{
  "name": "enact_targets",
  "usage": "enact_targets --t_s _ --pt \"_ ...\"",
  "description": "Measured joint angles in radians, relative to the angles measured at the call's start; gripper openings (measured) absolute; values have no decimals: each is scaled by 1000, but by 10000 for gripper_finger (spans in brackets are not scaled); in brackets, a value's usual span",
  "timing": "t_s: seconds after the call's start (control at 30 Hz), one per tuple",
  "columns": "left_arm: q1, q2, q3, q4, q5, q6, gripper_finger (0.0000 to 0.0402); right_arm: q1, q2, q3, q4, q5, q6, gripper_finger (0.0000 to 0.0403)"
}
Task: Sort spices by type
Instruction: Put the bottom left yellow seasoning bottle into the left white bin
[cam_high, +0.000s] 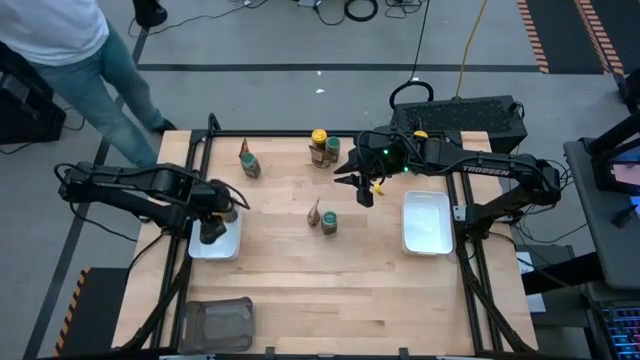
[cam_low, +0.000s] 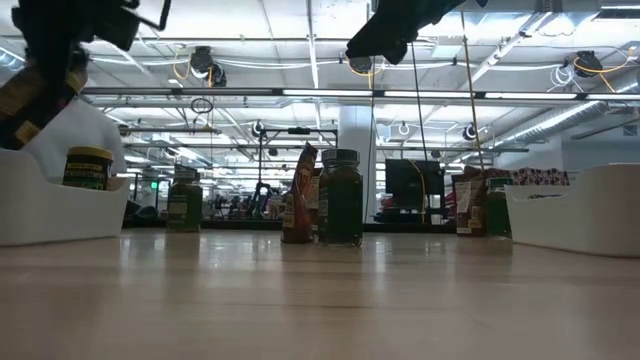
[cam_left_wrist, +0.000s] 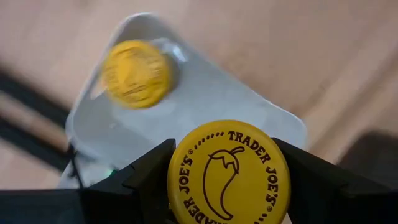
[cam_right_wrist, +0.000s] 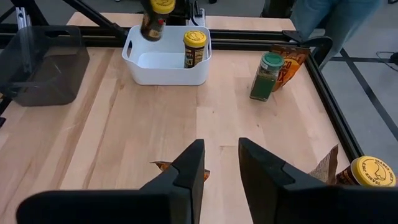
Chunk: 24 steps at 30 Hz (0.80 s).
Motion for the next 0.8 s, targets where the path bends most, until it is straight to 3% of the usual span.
enact_targets --t_s 0.27,0.8 --pt "0 0 0 -56 -101 -259 247 0 0 0 0 -3 -41 82" --pt "0 5 -10 -99 -195 -559 247 0 0 0 -18 -5 -67 82"
